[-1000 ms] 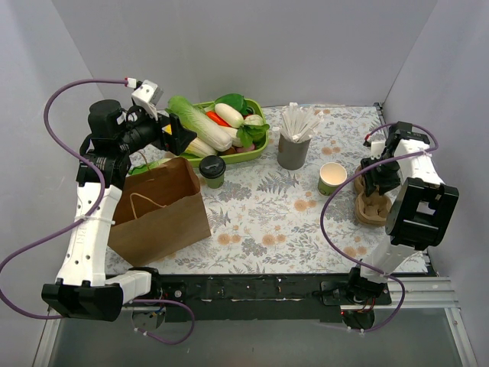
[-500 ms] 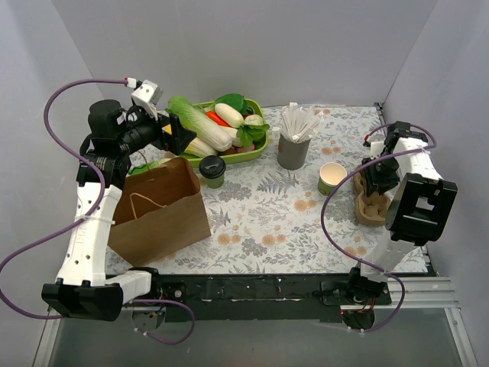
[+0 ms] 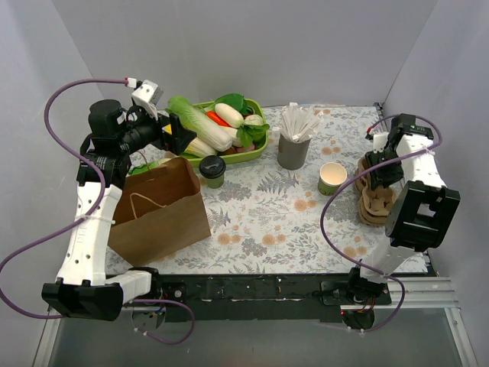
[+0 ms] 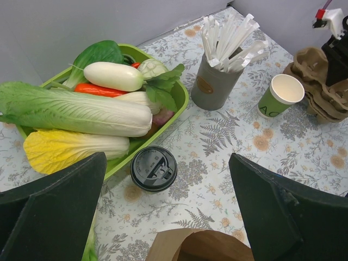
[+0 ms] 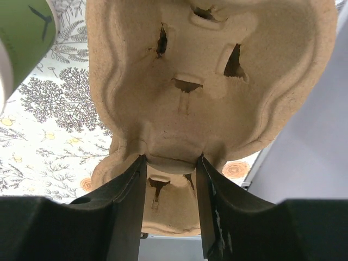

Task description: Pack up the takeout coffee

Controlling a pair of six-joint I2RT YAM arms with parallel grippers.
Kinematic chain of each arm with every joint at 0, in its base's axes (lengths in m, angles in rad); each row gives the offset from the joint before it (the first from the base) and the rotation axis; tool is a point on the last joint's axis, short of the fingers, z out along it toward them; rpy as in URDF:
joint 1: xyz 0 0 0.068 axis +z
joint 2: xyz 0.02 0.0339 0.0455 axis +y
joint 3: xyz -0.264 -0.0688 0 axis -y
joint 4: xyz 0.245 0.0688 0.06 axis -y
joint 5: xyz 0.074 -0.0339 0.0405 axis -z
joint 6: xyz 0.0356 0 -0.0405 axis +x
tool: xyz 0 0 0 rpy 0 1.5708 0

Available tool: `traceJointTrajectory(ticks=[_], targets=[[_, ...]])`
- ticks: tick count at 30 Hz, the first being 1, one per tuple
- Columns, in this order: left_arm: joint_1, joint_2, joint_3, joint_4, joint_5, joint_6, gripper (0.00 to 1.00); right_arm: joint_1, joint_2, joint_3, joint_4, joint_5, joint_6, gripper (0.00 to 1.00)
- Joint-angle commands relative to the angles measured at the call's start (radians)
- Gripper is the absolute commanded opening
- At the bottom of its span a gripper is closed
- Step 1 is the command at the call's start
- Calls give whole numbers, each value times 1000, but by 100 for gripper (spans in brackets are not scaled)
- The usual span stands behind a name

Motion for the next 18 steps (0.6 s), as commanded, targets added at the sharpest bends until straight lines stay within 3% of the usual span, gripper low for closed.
traceJointTrajectory(ticks=[1,5,9,13,16,18], targets=[[5,-19,5,4,2,5,98,-2,-90,58,-28,-7,-30,23],[5,-20,16,1,-1,9,98,-3,-119,34,-40,-14,-29,10],[5,-25,22,-4,-2,14,98,-3,-130,32,-57,-35,-38,7],[5,-34,61,-15,-8,31,98,-3,-151,147,-123,-150,-67,2],[5,-51,157,33,-70,25,98,-2,-174,225,-160,-256,-90,1],[5,-17,332,-4,-126,96,98,-3,-189,255,-177,-350,-118,1]])
